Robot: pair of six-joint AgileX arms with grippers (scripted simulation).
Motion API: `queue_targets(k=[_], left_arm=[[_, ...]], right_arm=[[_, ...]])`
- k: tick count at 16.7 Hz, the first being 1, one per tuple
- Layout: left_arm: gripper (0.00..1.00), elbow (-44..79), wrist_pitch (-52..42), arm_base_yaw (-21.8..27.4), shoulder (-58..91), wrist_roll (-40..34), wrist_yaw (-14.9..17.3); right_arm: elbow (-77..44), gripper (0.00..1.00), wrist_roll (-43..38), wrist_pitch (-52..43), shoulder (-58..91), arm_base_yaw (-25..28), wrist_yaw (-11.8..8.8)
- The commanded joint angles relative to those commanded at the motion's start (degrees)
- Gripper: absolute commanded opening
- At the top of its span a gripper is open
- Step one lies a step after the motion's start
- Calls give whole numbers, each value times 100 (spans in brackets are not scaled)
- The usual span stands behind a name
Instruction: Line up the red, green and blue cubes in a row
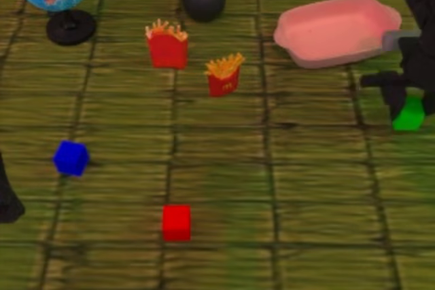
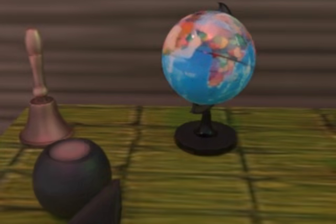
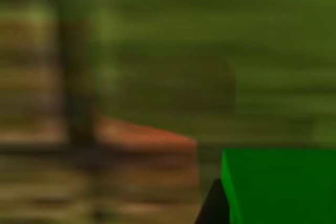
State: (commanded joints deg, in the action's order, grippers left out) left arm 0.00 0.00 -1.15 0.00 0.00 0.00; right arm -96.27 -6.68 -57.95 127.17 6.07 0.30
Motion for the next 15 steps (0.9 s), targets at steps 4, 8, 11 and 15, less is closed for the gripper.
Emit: queue_targets(k=[4, 8, 11, 15], left_arm=[[100, 0, 0, 0, 0, 0, 0], [100, 0, 0, 0, 0, 0, 0], [100, 0, 0, 0, 0, 0, 0], [100, 0, 0, 0, 0, 0, 0]], right_arm=[[-537, 0, 13, -840, -248, 33, -3], [-615, 0, 18, -933, -305, 40, -3], [-609, 0, -73, -931, -281, 93, -4], [-554, 0, -938, -994, -351, 953, 8]])
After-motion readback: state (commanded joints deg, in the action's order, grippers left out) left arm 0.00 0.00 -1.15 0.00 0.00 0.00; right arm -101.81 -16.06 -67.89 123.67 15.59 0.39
